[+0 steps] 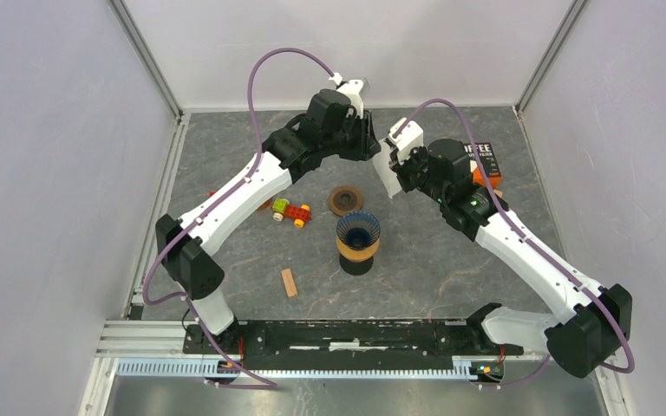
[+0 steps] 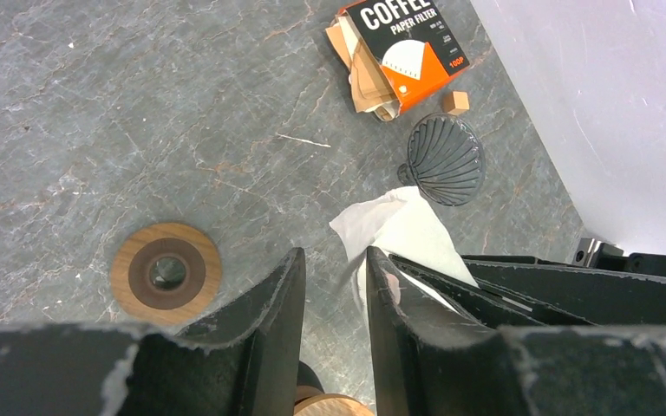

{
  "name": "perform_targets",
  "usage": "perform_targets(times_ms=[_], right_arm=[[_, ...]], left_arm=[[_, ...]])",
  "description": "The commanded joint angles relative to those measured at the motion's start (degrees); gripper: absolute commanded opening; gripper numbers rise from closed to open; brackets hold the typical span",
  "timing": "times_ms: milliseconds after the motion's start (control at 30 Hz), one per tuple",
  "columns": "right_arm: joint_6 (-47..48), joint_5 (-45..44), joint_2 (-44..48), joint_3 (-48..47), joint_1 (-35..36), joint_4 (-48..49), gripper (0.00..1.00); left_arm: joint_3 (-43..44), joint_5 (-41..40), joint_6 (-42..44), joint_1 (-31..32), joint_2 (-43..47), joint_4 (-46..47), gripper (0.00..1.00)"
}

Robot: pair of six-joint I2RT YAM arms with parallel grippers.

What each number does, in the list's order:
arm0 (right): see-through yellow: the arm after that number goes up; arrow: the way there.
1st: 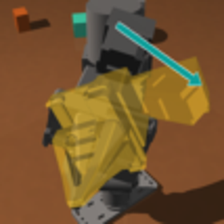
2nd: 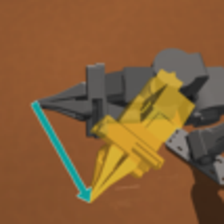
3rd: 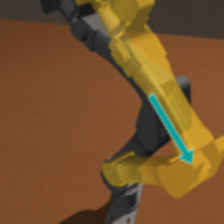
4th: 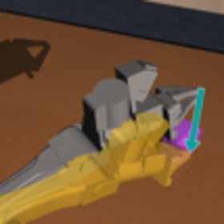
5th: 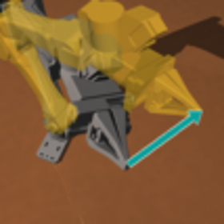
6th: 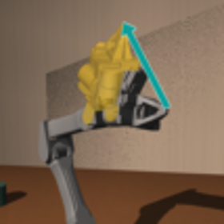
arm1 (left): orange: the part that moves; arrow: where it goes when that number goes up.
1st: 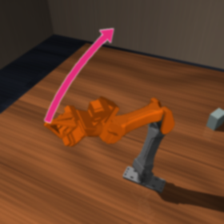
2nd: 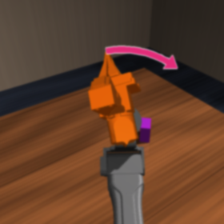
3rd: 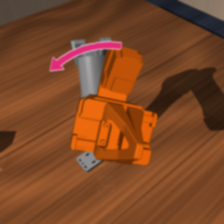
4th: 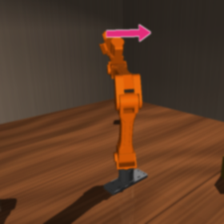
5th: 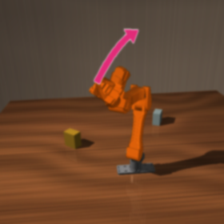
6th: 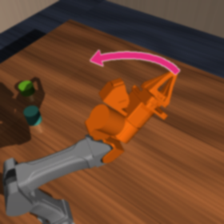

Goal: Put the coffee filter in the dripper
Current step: Pick up the coffee filter from the coffee filter holder.

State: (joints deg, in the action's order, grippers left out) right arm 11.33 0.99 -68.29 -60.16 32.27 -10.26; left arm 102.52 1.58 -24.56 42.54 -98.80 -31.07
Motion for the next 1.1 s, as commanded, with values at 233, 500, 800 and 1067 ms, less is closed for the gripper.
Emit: perform_targets(times_ms=[233,500,800,1067], right_arm=[[0.3,1.5,1.4,0.2,0.3,1.9,0.00],[-0.5,2.9,2.1,0.9,0.1,2.5,0.00],[-3.0,4.7,1.4,0.8,-0.9,3.1,0.00],[-5.3,1.1,0.0,-0.8,-0.9,2.6,0.00]], left_arm=[[-1.7,2.4,4.2,-0.2,2.3,4.8,0.36],[-7.8,5.4,12.3,-0.2,5.8,10.9,0.24],[-12.2,9.1,15.1,0.0,8.5,15.5,0.15],[-10.3,6.6,10.2,0.4,5.9,13.6,0.37]])
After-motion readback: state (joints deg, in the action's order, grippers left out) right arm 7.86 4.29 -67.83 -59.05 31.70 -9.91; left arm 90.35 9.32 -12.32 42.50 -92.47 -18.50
